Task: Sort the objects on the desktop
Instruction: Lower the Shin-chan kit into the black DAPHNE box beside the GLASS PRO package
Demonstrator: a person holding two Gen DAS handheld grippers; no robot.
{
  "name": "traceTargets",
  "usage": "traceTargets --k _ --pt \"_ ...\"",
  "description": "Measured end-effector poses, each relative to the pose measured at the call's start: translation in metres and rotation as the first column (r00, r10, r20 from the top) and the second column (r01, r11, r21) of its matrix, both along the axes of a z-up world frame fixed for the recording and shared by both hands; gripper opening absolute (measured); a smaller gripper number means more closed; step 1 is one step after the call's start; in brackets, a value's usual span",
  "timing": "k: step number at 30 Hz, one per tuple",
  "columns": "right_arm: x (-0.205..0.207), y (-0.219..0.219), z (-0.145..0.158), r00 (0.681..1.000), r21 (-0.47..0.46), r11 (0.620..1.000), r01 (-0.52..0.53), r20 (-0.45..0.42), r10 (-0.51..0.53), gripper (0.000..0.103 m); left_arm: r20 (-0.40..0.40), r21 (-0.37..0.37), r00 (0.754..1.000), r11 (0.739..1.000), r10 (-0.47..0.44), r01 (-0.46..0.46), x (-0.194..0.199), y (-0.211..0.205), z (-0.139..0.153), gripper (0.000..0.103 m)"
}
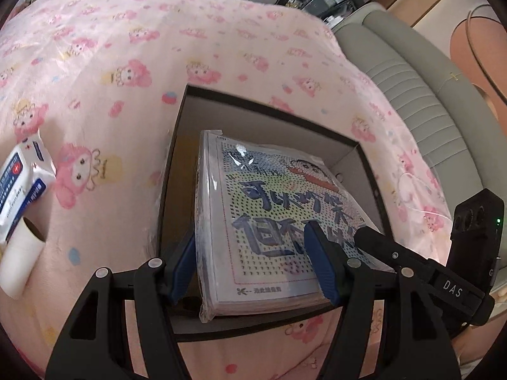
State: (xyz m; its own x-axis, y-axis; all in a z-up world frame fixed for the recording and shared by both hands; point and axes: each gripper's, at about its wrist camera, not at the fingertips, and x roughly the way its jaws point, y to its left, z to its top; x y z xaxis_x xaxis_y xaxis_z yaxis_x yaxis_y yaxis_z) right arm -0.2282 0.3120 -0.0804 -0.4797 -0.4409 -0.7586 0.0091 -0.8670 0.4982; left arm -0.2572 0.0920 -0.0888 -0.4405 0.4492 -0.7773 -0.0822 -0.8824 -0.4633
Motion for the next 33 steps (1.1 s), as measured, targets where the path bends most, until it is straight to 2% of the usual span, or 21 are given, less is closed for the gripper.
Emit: traceTargets --k 6,9,16,19,24,31,33 --pt "-0.007 -0.001 -0.019 0.998 0.026 1.0 0.003 0.063 -0.005 0.051 0.031 -0.032 1.0 0.999 -0.004 0.005 0.0 0.006 -0.016 0.066" --pt "-0.01 0.002 -0.028 0.995 0.004 1.0 0.013 0.101 -0.014 0.051 0.022 -0.067 1.0 0.998 -0.009 0.011 0.001 0.011 -0.016 0.066" --pt "-0.012 0.0 -0.032 0.992 0.034 0.999 0.003 0.123 -0.007 0.052 0.051 -0.167 0.999 0.986 -0.018 0.026 0.002 0.02 -0.014 0.067" --pt "-0.011 -0.001 -0.032 0.992 0.054 0.999 -0.003 0.124 -0.004 0.052 0.036 -0.236 0.999 0.971 -0.028 0.036 0.005 0.024 -0.011 0.065" --pt "-0.01 0.001 -0.031 0.992 0.045 0.999 0.001 0.125 -0.007 0.052 0.007 -0.288 0.999 0.957 -0.042 0.042 0.009 0.025 -0.007 0.062" --pt "-0.015 -0.006 -0.035 0.988 0.078 0.997 -0.008 0.155 -0.004 0.053 0.024 -0.284 0.999 0.957 -0.049 0.054 0.005 0.024 -0.011 0.055" --pt "-0.016 -0.007 -0.035 0.988 0.081 0.997 -0.013 0.157 0.0 0.053 0.034 -0.271 0.996 0.959 -0.077 0.083 0.007 0.028 -0.012 0.053"
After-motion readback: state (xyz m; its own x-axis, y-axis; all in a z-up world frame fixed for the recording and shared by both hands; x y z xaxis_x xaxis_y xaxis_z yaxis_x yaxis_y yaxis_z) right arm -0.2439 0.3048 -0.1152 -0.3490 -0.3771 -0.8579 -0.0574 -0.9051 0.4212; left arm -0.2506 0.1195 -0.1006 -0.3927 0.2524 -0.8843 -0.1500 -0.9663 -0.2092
